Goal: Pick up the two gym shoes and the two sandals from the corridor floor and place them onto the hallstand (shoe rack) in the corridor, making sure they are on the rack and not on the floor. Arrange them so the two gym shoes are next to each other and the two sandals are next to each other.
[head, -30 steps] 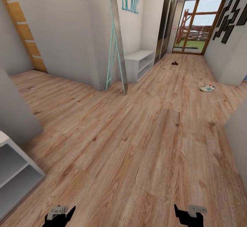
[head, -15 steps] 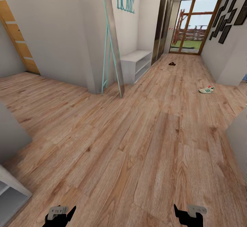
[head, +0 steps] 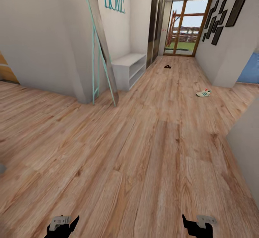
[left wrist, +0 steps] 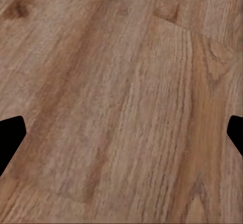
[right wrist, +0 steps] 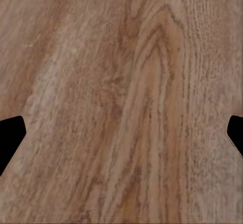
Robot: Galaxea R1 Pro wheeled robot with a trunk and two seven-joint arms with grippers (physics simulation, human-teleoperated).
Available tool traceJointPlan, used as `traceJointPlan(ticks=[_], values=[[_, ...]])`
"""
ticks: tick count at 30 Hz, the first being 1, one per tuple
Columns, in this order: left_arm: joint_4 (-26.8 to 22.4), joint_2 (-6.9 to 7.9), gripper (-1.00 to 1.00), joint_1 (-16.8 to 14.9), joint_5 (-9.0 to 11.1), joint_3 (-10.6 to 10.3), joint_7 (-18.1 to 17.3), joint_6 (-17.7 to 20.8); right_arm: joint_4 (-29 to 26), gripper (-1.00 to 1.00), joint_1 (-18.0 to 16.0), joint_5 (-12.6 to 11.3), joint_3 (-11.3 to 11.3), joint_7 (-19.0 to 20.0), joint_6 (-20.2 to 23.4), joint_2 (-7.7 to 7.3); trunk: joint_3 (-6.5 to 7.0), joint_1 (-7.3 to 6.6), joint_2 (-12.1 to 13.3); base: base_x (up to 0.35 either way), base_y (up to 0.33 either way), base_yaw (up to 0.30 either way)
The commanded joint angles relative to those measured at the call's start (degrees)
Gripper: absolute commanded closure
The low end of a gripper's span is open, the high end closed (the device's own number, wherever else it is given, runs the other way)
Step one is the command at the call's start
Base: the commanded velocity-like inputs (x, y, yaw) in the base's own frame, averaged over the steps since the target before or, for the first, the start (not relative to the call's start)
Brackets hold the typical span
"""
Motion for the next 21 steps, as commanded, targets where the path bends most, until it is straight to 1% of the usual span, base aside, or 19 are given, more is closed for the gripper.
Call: traceJointPlan(ticks=[1,21], values=[[0.06,0.05,-1.00,-0.04,0.61,-0.46,-0.11,-0.21,0.08,-1.00,-0.05,0.57,-0.54,0.18,-0.19,-0.01,-0.05,0.03,-0.02,0.340,0.000,-0.071],[0.01,0.04,-1.00,-0.04,0.67,-0.52,-0.11,-0.21,0.14,-1.00,-0.02,0.57,-0.59,0.09,-0.19,-0.01,-0.05,0.03,-0.02,0.340,0.000,-0.011]])
